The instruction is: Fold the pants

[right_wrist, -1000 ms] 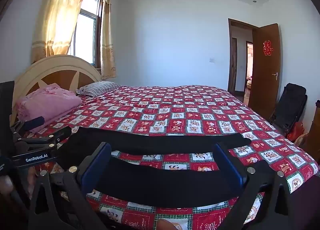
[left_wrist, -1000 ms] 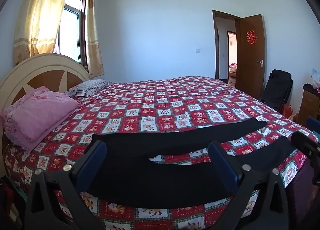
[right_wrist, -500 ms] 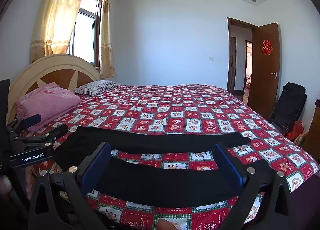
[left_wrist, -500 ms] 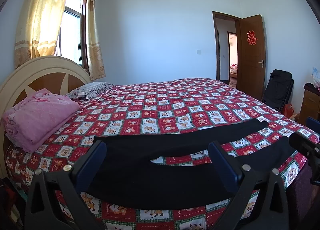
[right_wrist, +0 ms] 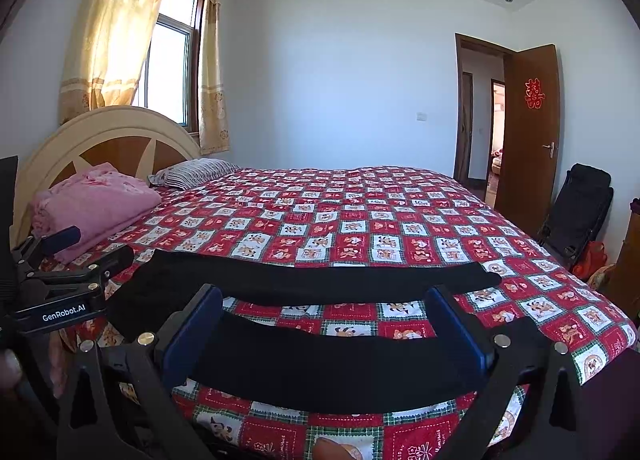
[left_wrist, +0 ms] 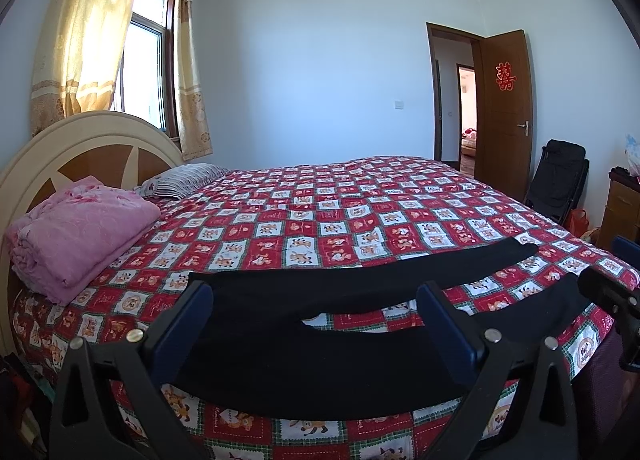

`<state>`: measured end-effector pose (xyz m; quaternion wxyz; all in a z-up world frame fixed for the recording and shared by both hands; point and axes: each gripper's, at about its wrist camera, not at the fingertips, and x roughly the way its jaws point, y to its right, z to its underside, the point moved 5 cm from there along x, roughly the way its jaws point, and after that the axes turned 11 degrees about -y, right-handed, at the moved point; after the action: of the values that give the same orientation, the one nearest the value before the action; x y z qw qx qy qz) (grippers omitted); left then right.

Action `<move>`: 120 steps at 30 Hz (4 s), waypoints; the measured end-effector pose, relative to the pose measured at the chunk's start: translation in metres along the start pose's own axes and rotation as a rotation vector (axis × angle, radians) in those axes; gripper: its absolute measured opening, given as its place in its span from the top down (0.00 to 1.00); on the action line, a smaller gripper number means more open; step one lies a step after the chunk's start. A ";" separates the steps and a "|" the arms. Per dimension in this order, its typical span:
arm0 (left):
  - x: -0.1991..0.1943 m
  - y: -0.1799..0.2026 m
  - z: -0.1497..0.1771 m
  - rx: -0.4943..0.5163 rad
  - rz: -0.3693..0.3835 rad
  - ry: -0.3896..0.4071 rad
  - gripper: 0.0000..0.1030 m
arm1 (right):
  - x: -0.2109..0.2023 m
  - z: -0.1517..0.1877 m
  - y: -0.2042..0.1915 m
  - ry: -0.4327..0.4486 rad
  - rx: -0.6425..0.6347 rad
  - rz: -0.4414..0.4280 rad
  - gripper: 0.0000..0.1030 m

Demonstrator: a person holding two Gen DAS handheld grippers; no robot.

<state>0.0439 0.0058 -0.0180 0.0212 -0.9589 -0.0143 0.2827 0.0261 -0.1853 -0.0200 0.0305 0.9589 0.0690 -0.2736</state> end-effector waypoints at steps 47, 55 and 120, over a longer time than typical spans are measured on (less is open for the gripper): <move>0.011 -0.008 0.004 -0.017 0.010 -0.029 0.00 | 0.014 0.006 -0.004 -0.034 -0.005 0.008 0.01; 0.062 -0.017 0.028 -0.084 0.133 -0.214 0.00 | 0.034 0.019 -0.007 -0.071 -0.037 -0.028 0.01; 0.377 -0.229 0.001 -0.043 0.142 -0.535 0.64 | 0.308 -0.020 0.379 -0.500 0.401 0.227 0.44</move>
<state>0.3562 0.2491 -0.2117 -0.0234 -0.8490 0.0420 0.5262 0.3522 -0.5227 -0.1586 -0.1127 0.8506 -0.1029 -0.5031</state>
